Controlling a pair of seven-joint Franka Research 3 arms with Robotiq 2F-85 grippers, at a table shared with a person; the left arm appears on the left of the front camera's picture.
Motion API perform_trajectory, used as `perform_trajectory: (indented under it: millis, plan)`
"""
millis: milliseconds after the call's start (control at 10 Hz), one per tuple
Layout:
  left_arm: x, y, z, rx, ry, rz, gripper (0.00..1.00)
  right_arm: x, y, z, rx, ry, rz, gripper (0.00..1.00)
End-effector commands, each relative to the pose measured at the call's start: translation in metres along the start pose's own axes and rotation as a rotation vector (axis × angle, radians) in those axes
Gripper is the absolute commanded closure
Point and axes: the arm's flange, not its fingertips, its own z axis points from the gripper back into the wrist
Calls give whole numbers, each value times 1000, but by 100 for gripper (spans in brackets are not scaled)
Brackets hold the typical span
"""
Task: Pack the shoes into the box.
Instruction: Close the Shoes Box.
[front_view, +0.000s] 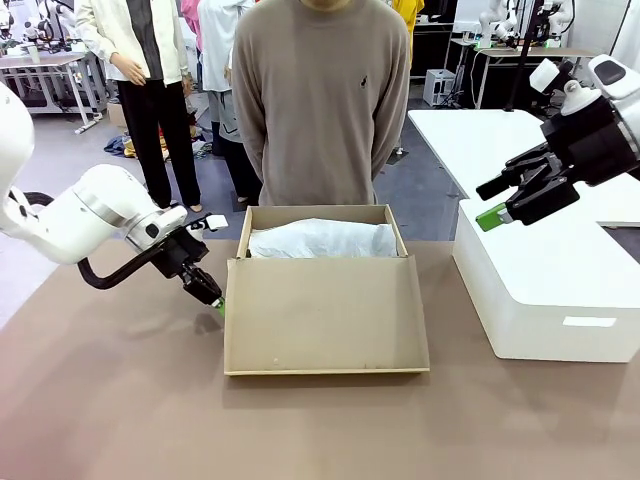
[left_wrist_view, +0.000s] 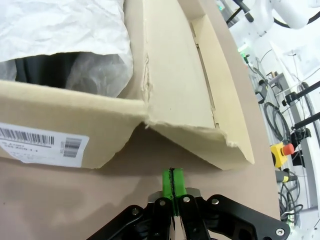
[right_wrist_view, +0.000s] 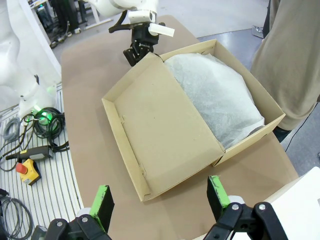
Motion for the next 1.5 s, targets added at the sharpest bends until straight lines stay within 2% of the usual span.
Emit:
perform_trajectory:
  millis: [0, 1000, 1400]
  plan:
    - [0, -2, -11, -2, -42, 15, 100, 1, -2, -3, 7, -37, 22, 0]
    - [8, -19, -18, -204, -101, 41, 100, 1, -2, -3, 7, -37, 22, 0]
    - [13, -23, -10, -204, -199, 82, 100, 1, -2, -3, 7, -37, 22, 0]
